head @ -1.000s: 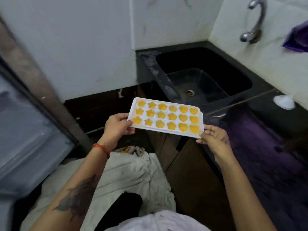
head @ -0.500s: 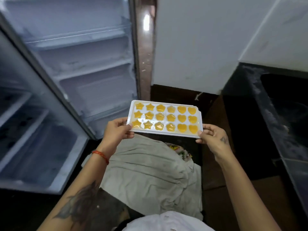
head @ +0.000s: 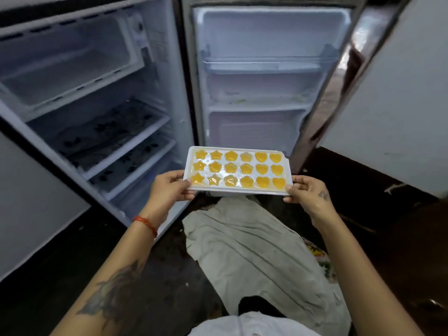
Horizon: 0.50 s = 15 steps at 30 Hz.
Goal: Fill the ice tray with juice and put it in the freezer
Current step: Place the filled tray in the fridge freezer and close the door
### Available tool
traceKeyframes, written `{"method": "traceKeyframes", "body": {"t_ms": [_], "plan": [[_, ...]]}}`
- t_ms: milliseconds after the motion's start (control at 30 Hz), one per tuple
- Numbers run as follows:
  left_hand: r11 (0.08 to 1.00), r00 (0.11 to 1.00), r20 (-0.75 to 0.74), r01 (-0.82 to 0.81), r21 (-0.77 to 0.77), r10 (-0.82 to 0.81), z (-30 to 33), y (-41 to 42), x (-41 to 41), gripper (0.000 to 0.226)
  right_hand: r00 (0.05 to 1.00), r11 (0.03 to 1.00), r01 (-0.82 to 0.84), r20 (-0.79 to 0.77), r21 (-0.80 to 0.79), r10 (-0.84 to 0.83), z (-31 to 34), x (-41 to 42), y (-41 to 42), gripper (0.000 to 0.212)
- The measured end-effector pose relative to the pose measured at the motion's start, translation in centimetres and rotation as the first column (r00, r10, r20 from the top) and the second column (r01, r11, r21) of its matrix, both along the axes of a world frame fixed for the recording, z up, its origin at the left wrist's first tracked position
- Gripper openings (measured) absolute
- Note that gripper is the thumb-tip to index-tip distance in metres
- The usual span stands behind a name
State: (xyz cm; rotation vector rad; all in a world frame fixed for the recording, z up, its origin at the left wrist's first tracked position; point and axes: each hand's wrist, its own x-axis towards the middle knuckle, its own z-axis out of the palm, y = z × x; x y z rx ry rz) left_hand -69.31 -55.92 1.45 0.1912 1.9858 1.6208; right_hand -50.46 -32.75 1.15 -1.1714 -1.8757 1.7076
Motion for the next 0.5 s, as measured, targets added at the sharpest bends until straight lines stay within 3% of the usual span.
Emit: {"method": "traceKeyframes", "body": {"t_ms": [300, 500], "plan": [[0.963, 0.963, 0.002, -0.270, 0.009, 0.270, 0.1, -4.9, -6.4, 0.028, 0.961, 0.961, -0.275, -0.035, -0.015, 0.274, 0.1, -13.2, -0.3, 0.026], [0.892, 0.893, -0.003, -0.451, 0.032, 0.451, 0.6, -5.8, -10.1, 0.027, 0.881, 0.884, -0.468, -0.083, -0.014, 0.465, 0.9, -22.3, 0.2, 0.022]]}}
